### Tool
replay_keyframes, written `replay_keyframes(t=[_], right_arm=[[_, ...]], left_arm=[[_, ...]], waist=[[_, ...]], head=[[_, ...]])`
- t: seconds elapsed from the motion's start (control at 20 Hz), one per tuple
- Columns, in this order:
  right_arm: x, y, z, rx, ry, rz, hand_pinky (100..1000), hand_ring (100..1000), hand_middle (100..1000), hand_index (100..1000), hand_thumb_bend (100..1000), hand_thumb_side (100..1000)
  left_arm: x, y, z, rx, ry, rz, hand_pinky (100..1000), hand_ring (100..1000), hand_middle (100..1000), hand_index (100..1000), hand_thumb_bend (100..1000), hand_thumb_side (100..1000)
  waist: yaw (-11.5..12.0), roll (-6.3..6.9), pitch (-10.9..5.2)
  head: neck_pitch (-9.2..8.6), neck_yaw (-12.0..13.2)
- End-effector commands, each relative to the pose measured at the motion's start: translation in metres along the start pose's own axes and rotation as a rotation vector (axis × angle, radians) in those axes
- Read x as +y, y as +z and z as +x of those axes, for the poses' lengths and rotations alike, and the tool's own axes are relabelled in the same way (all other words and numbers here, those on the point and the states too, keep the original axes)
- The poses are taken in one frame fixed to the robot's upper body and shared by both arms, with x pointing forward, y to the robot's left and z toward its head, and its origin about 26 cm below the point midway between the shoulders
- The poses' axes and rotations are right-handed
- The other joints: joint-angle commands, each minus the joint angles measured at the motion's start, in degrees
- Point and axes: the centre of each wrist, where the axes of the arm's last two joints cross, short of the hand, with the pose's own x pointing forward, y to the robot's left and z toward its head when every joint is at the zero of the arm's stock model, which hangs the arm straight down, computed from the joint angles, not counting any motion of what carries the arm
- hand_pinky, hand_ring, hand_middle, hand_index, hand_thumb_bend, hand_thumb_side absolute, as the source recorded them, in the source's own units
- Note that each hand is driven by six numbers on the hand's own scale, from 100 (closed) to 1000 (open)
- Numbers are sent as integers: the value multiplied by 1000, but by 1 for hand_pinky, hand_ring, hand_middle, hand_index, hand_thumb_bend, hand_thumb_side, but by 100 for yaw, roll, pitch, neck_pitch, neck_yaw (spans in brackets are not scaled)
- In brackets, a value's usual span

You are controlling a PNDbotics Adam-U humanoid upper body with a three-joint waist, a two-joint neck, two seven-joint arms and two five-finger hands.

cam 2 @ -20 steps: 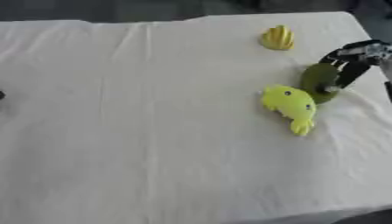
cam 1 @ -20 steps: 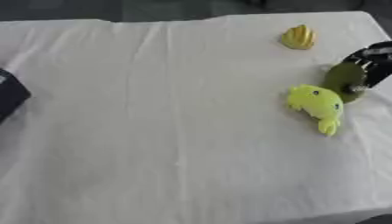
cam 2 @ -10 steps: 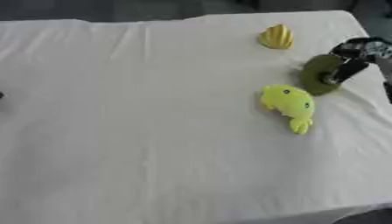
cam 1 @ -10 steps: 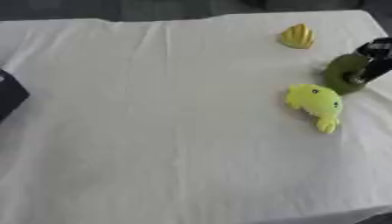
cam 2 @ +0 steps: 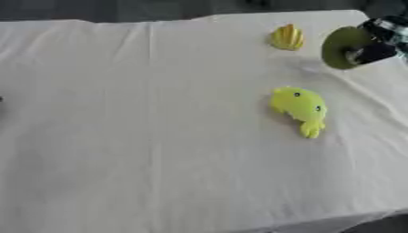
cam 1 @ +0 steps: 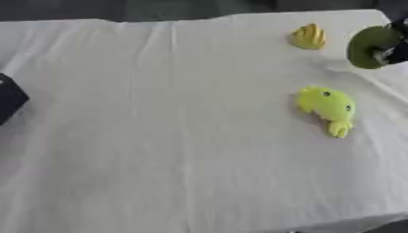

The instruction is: Pick up the objects with one hand, pass them to the other hand, and then place them into the box on the other side of the table.

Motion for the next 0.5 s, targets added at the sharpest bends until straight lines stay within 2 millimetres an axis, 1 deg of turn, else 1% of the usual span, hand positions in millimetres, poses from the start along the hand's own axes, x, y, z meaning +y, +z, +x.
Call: replay_keyframes(t=[0.05, 0.15, 0.25, 0.3, 0.35, 0.5], right_arm=[[-33, 11, 35, -117, -17, -171, 776, 688, 489, 527, 100, 100], [-26, 13, 56, -183, -41, -214, 771, 680, 489, 527, 100, 100], [-14, 14, 78, -251, -48, -228, 766, 677, 490, 528, 100, 100], [-8, 15, 88, -283, -51, -230, 765, 676, 490, 530, 100, 100], [-1, 15, 98, -310, -57, -226, 762, 674, 491, 531, 100, 100], [20, 14, 121, -364, -83, -199, 757, 672, 494, 535, 100, 100]], left_arm=[[5, -9, 26, -80, -15, -21, 907, 870, 868, 806, 165, 834], [4, -14, 39, -116, -21, -43, 906, 871, 869, 806, 151, 818], [3, -18, 55, -153, -38, -74, 905, 872, 870, 807, 134, 806], [3, -21, 62, -168, -50, -91, 905, 873, 869, 808, 213, 837], [2, -23, 69, -182, -64, -107, 904, 874, 871, 808, 114, 795], [0, -28, 89, -221, -104, -149, 906, 879, 874, 809, 100, 778]], waist=[[-13, 19, -184], [-12, 43, -201], [-7, 70, -227], [-4, 82, -240], [-1, 93, -253], [-1, 118, -295]], head=[[-15, 32], [-27, 41], [-19, 38], [-21, 38], [-31, 42], [-93, 64]])
